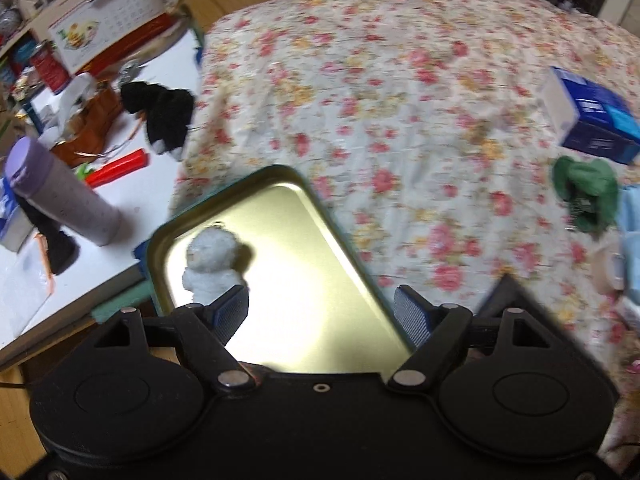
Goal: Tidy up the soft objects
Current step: 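Move the left tool to the green plush while the right tool reaches the blue mask, then grasp the green plush with the left tool while the right tool grasps the blue mask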
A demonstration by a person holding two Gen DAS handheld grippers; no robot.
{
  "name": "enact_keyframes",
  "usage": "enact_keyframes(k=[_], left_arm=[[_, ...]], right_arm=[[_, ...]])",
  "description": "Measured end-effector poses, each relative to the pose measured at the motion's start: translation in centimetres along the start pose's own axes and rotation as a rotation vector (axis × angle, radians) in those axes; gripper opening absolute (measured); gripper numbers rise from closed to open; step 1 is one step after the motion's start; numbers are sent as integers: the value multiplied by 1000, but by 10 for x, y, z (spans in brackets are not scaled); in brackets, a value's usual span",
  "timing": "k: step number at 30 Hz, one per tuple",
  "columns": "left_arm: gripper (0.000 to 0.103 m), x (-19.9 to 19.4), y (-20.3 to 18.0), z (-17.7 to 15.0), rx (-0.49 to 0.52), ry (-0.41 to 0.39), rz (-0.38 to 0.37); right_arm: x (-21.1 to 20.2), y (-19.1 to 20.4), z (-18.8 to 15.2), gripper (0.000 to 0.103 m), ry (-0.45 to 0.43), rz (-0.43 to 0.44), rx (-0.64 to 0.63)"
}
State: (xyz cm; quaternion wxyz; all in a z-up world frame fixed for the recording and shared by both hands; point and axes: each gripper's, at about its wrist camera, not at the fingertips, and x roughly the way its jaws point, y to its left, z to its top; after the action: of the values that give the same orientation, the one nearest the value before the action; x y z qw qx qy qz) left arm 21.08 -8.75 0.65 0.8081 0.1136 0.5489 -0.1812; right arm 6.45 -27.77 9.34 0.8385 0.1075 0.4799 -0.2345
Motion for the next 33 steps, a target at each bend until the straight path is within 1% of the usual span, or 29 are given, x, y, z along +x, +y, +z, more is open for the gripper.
enact_keyframes(k=[2,3,8,10,13,16,19,24,26,29,31,32,33], left_arm=[[77,-9,-18,6,31,-7,-51],[78,-13,-28,10,52,-13,-63],[79,-18,-81,31,165,-51,-76],[83,-15,-100,38,194,-56,-93],[83,-3,-128,48,221,-34,-132],[83,10,-147,57,228,-5,-179],[83,18,-153,62,204,-10,-197],[83,31,-148,73,180,5,-196],[83,34,-145,77,160,7,-193],[83,37,-140,83,130,6,-212],[84,38,-141,86,117,-2,-222],[84,38,-142,86,122,-8,-227],[84,39,-144,86,130,-11,-231]], right_arm=[[-2,-23,3,66,-4,-34,35],[-3,-35,4,66,-8,-51,47],[8,-82,16,67,-3,-125,110],[18,-91,22,67,5,-142,119],[38,-99,36,68,12,-147,122],[60,-105,49,70,32,-122,122],[84,-105,56,72,52,-81,104],[118,-88,61,77,82,-24,32],[131,-83,62,79,84,-21,6],[149,-83,60,79,90,-22,-4],[160,-85,59,78,103,-2,11],[164,-88,58,76,110,10,21],[168,-90,57,69,125,14,31]])
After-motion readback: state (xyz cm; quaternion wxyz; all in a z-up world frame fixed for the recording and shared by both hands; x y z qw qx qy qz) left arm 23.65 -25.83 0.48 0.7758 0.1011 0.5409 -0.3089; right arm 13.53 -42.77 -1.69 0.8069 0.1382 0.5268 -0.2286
